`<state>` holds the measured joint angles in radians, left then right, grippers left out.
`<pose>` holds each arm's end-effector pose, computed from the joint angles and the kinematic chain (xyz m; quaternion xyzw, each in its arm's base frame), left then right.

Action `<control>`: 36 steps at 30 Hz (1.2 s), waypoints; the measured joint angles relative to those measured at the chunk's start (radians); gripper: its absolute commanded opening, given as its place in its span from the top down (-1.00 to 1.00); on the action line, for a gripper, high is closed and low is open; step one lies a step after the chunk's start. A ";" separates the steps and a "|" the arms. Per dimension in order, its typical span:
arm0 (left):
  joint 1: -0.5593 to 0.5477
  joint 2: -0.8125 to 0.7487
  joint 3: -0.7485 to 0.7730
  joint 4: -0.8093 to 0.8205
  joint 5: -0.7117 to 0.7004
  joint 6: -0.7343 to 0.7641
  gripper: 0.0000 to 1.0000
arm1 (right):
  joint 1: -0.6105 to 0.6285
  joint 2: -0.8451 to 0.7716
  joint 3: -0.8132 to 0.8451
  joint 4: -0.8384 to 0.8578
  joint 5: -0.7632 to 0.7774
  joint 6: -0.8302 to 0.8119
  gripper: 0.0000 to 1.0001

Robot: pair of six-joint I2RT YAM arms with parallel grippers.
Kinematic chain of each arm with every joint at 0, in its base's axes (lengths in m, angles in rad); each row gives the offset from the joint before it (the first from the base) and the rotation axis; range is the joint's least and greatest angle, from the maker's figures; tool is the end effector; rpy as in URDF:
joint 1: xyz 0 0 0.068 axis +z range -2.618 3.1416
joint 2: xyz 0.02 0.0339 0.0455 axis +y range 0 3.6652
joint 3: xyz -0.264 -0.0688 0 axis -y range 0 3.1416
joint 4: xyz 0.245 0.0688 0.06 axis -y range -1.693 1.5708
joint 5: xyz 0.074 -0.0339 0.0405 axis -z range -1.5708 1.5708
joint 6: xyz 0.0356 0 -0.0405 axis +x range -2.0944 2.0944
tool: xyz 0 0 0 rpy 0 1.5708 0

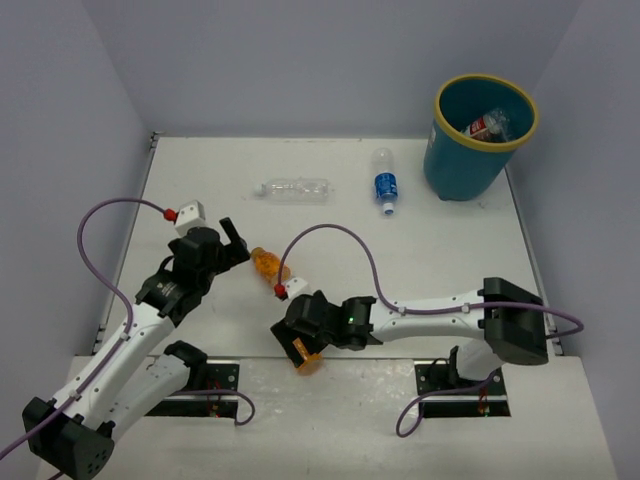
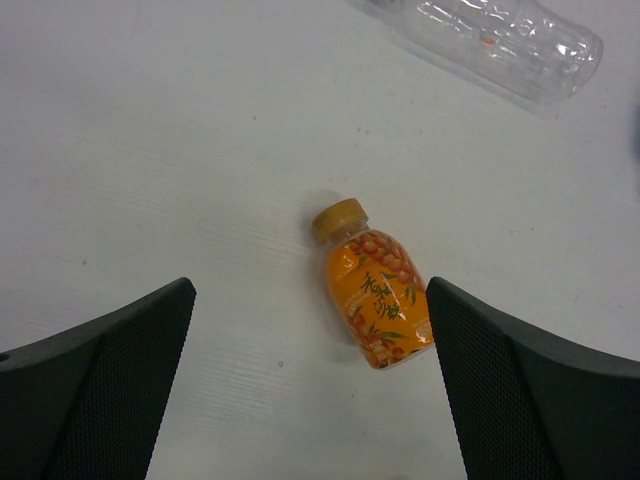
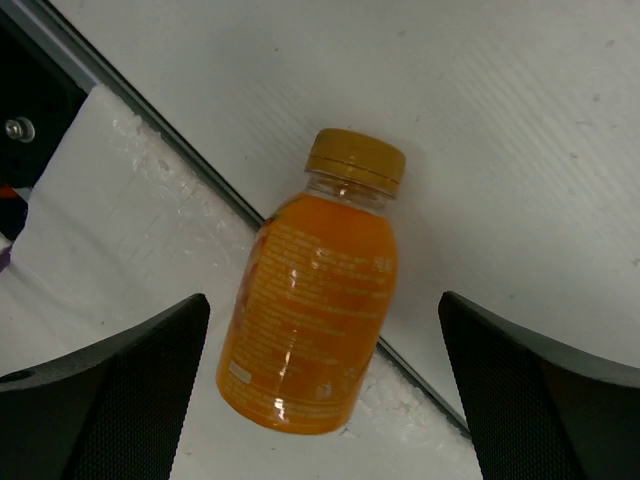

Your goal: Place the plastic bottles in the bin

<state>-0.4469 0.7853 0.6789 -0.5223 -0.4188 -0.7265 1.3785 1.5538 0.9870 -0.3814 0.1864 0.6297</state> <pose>0.1591 -0.0602 0.2712 -0.2149 0.8500 -0.0915 0.4722 0.0672 0.3108 0.2080 -0.3201 0.8926 0.2097 0.2385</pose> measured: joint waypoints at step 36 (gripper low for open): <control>0.000 0.073 -0.021 0.040 0.023 -0.019 -1.00 | -0.597 -0.366 0.035 -0.086 0.262 -0.022 0.56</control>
<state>-0.4469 0.8585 0.6579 -0.4826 -0.3957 -0.7459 0.7818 1.1873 1.0220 -0.4673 0.4479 0.6076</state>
